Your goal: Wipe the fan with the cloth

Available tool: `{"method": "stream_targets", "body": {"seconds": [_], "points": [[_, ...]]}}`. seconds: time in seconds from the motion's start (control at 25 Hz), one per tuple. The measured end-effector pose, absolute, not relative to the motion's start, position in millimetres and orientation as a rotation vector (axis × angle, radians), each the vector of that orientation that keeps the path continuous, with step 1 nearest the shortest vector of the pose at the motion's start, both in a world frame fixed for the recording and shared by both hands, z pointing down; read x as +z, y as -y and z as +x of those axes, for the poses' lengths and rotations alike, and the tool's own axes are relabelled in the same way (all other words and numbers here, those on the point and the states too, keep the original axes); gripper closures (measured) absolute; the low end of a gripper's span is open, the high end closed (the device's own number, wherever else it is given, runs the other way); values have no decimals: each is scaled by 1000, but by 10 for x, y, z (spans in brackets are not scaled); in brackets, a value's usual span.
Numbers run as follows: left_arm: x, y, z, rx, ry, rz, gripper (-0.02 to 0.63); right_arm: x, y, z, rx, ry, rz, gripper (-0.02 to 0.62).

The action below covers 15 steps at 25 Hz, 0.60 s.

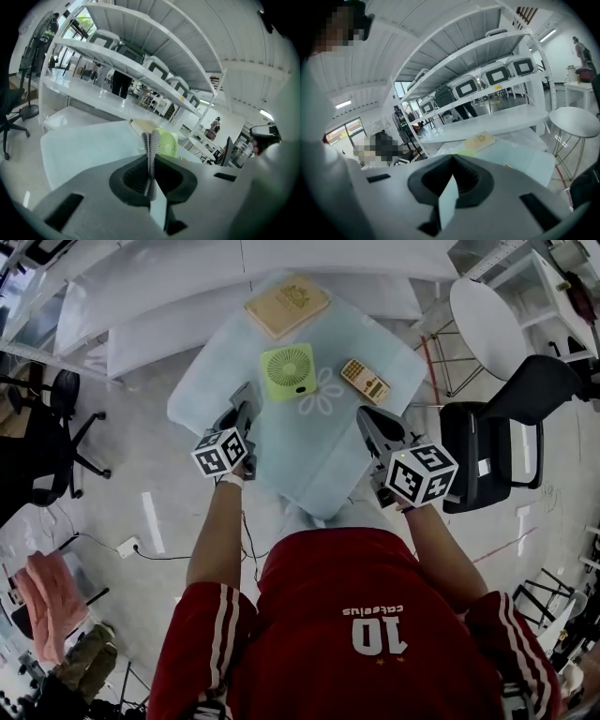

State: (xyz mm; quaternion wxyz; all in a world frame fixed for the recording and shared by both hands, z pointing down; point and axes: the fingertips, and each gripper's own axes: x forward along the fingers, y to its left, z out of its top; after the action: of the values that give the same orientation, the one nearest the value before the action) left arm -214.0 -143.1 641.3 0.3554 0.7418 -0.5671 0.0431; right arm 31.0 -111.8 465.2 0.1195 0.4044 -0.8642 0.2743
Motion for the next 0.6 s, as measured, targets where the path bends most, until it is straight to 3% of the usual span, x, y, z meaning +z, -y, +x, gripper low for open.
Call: {"method": "stream_targets", "body": {"seconds": [0.6], "points": [[3572,713,-2504,-110,1659,2362,584,3464,812,276,532,2718,1294,591]]}}
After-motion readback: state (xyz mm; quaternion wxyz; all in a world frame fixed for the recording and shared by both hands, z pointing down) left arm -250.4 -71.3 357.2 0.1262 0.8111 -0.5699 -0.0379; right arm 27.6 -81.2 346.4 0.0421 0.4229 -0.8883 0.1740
